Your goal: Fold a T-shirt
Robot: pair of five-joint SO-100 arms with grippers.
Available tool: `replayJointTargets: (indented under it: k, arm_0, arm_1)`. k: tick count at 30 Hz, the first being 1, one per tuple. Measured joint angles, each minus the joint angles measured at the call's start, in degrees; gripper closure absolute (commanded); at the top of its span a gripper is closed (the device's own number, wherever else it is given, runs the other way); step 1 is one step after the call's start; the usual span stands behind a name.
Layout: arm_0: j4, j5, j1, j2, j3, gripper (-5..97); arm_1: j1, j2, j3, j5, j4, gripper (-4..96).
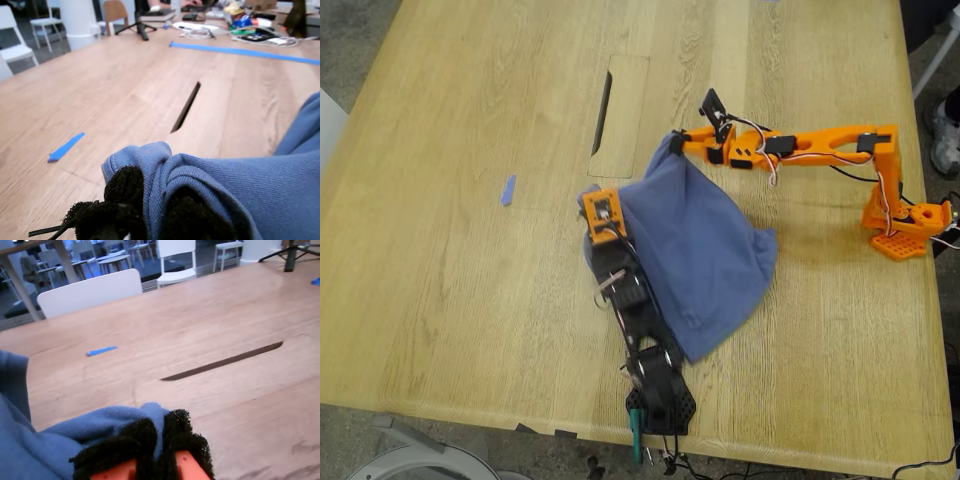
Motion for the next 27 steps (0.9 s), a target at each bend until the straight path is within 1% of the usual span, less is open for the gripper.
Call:
replayJointTargets:
  k: [5, 10, 16, 21, 27]
  arm_0:
    - [-1.14, -1.67, -1.67, -17.31, -16.79, 92]
    - [-0.44, -3.25, -2.02, -30.94, -33.05, 92]
    - [7.91, -4.83, -2.9, -37.44, -44.65, 92]
    - [14.15, -4.83, -3.34, -42.71, -52.82, 92]
    - [28.48, -4.83, -3.25, -53.0, -69.17, 92]
  arm_1:
    - [2.64, -12.57, -19.25, 0.0, 2.64, 91.4]
    - [3.78, -23.73, -35.33, -0.97, 3.34, 91.4]
    - [4.22, -26.81, -40.25, -1.76, 2.29, 91.4]
    - [5.89, -28.3, -40.25, -1.85, 1.67, 91.4]
    - [8.0, -28.92, -40.25, -1.85, 0.97, 91.4]
